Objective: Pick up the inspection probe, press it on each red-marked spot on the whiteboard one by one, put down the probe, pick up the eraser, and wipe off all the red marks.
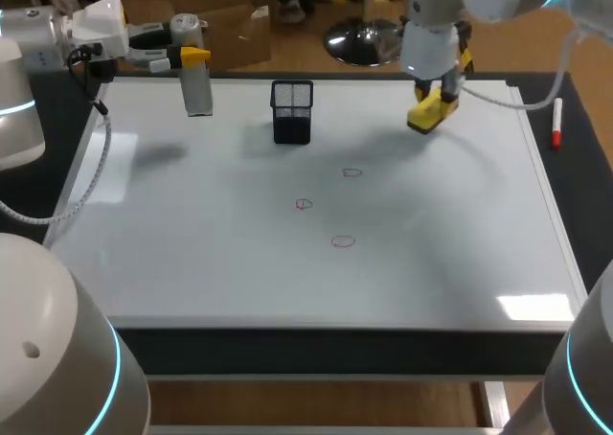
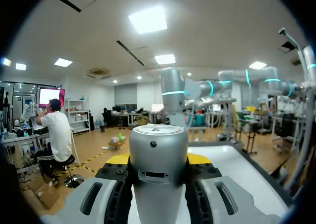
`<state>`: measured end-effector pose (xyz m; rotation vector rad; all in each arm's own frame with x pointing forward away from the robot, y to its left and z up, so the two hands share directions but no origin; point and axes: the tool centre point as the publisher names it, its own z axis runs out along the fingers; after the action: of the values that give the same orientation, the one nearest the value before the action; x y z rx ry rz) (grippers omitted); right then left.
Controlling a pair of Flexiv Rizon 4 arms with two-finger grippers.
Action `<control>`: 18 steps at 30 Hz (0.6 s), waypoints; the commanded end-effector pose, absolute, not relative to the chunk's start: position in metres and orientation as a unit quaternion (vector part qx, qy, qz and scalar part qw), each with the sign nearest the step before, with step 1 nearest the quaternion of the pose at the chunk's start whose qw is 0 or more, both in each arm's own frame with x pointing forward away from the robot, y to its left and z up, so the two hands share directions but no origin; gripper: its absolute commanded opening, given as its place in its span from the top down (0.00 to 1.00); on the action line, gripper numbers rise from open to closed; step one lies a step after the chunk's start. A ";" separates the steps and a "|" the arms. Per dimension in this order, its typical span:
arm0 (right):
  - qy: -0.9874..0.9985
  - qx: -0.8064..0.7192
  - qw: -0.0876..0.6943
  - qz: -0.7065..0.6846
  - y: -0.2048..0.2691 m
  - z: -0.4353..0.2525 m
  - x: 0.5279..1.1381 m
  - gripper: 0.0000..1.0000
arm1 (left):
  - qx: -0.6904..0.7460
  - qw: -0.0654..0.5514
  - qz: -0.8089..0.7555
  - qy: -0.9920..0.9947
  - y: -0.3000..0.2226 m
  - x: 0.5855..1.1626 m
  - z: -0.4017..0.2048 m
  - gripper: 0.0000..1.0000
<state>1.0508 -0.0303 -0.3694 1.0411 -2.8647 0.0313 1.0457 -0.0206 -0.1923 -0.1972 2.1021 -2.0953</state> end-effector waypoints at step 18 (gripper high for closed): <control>-0.965 0.257 0.058 0.005 -0.075 -0.374 1.007 1.00 | -0.066 0.083 -0.702 0.704 -0.020 1.046 -0.191 1.00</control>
<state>1.0070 -0.0743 -0.3752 0.7758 -2.9246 0.0087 1.0457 -0.0207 -0.1923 -0.1971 2.1020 -2.0954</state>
